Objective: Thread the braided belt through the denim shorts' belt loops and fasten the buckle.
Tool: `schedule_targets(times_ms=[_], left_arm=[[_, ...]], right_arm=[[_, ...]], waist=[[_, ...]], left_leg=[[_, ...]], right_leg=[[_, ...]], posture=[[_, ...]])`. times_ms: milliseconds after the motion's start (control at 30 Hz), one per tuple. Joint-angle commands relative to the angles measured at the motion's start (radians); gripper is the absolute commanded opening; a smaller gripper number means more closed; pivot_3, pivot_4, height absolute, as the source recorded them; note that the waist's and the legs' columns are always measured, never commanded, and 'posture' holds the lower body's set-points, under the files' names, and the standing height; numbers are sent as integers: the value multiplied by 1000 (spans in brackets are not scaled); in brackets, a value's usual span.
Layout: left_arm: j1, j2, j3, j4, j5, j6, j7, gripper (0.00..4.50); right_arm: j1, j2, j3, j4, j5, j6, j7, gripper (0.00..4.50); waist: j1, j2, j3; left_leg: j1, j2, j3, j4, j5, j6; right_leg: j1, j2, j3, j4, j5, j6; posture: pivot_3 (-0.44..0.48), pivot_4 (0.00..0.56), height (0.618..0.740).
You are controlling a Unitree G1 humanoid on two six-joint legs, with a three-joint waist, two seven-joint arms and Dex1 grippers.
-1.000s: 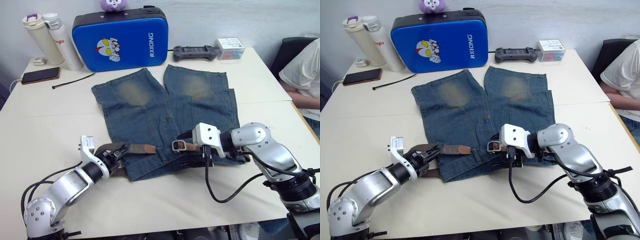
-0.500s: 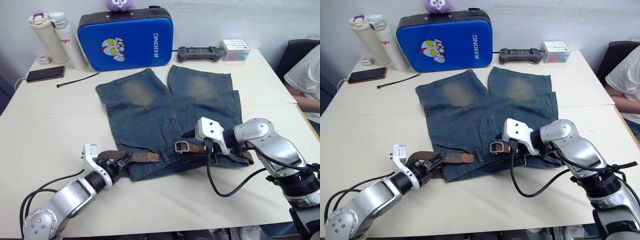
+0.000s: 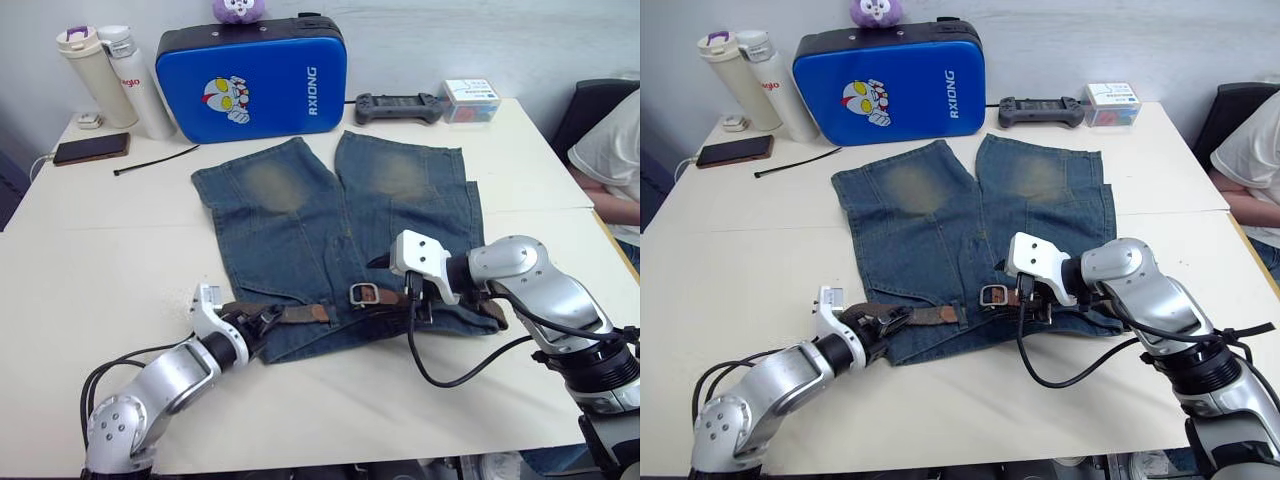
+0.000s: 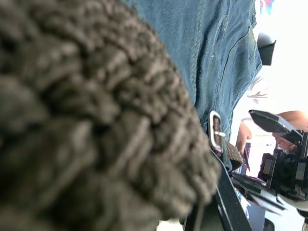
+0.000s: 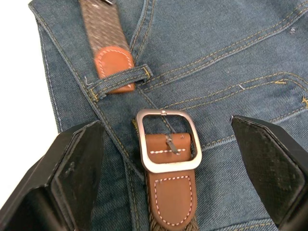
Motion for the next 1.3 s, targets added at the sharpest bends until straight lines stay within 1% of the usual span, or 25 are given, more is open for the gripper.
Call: schedule_targets(times_ms=[33, 167, 267, 467, 567, 700, 767, 833, 967, 1100, 1133, 1167, 1300], left_arm=[[-50, -37, -36, 24, -10, 14, 24, 0], [-81, -50, -63, 73, -10, 32, 54, 0], [-110, -42, -78, 92, -10, 49, 55, 0], [-166, -64, -118, 145, -10, 45, 53, 0], [-190, -71, -132, 177, -10, 52, 43, 0], [-191, -73, -134, 188, -10, 69, 39, 0], [-187, -73, -132, 189, -10, 76, 41, 0], [-186, -72, -131, 191, -10, 82, 41, 0], [-187, -70, -131, 196, -10, 91, 42, 0], [-192, -66, -130, 204, -10, 105, 39, 0], [-193, -66, -130, 206, -10, 107, 38, 0], [-193, -67, -130, 207, -10, 110, 38, 0], [-195, -63, -130, 213, -10, 130, 31, 0]], right_arm=[[-15, -22, -44, -51, 9, 18, -4, 4458], [-1, -41, -59, -91, 30, 60, -3, 4458], [0, -47, -63, -107, 37, 80, -5, 4458], [13, -65, -65, -128, 50, 76, 25, 4458], [33, -69, -50, -148, 21, -3, 30, 4458], [82, -65, 29, -135, -155, -282, -14, 4458], [107, -57, 47, -108, -236, -425, -56, 4458], [125, -43, 49, -88, -274, -516, -85, 4458], [151, -27, 41, -78, -284, -602, -86, 4458], [167, -28, 17, -115, -219, -554, -43, 4458], [171, -29, 16, -115, -226, -562, -45, 3955], [175, -27, 16, -113, -231, -565, -48, 3709], [188, -20, 24, -103, -273, -585, -70, 2013]], waist=[[2, 0, 0], [1, 0, 0], [1, 0, 0], [4, 0, 0], [4, 0, 0], [2, 0, 0], [4, 0, 0], [3, 0, 0], [3, 0, 0], [4, 0, 0], [4, 0, 0], [4, 0, 0], [4, 0, 0]], left_leg=[[0, 0, 0, 0, 0, 0], [0, 0, 0, 0, 0, 0], [0, 0, 0, 0, 0, 0], [0, 0, 0, 0, 0, 0], [0, -1, 0, 0, 0, 0], [1, 0, 0, 0, 0, 0], [1, 0, 0, 0, 0, 0], [1, 0, 0, 0, 0, 0], [1, 0, 0, 0, 0, -1], [2, 0, 0, 0, 0, -1], [2, 0, 0, 0, 0, -1], [2, 0, 0, 0, 0, -1], [3, 0, 0, 0, 0, -1]], right_leg=[[0, 0, 0, 0, 0, 0], [0, 0, 0, 0, 0, 1], [0, 0, 0, 0, 0, 1], [1, 0, 0, 0, 0, 1], [1, 0, 0, -1, 1, 1], [1, 0, 0, -1, 1, 1], [1, 0, 0, -1, 1, 1], [1, 0, 0, -1, 1, 1], [1, 0, 0, -1, 1, 2], [2, 0, 0, -1, 1, 2], [2, 0, 0, -1, 1, 2], [2, 0, 0, -1, 1, 2], [4, 0, 0, -1, 1, 1]], posture=[[0, 150, 740], [0, 150, 740], [0, 150, 740], [0, 150, 740], [0, 150, 740], [0, 150, 740], [0, 150, 740], [0, 150, 740], [0, 150, 740], [0, 150, 740], [0, 150, 740], [0, 150, 740], [0, 150, 740]])
